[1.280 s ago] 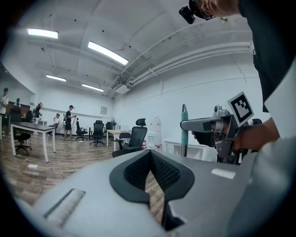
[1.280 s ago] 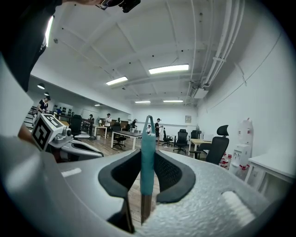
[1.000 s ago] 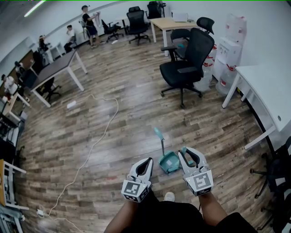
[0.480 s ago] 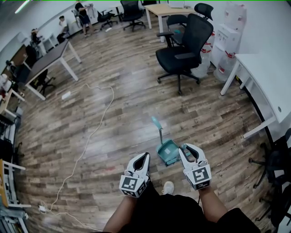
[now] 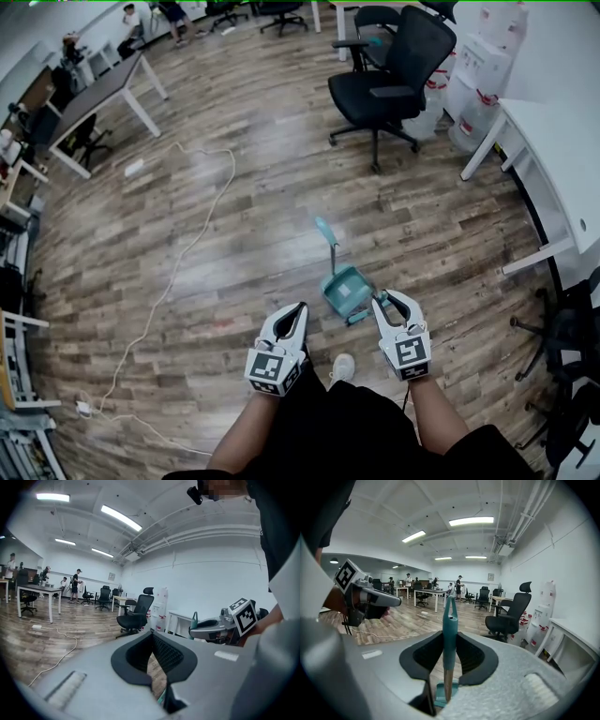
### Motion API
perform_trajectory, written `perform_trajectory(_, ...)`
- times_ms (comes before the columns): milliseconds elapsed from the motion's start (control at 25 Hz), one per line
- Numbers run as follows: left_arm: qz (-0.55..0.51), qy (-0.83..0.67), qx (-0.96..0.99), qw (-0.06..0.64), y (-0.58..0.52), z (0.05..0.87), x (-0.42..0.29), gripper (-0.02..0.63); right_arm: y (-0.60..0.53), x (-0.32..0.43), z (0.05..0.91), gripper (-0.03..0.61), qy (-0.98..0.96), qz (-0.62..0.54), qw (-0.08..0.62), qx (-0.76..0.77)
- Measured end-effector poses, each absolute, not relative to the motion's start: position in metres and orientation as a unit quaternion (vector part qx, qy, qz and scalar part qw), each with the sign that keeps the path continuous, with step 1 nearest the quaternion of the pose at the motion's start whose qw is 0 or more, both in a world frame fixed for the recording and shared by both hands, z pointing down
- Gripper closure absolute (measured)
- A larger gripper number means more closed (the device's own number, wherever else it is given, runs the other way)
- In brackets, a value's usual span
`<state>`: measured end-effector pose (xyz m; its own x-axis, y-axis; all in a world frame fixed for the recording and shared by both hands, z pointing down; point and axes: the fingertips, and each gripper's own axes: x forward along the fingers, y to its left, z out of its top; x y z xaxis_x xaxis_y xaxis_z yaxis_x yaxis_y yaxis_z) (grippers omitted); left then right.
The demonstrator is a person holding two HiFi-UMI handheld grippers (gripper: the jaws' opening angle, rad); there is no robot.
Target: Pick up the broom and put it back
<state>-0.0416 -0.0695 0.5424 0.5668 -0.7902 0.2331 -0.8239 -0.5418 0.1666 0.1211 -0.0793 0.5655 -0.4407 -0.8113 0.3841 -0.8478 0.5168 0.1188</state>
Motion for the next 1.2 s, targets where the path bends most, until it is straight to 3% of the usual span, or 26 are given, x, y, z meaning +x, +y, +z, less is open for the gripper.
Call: perform_trajectory(1200,0.113,-0.464,0.858,0.19,-0.073,0.601,-0.072,0.597,-0.092,0.114,0.708,0.48,-0.802,0.125,0.325,0.484)
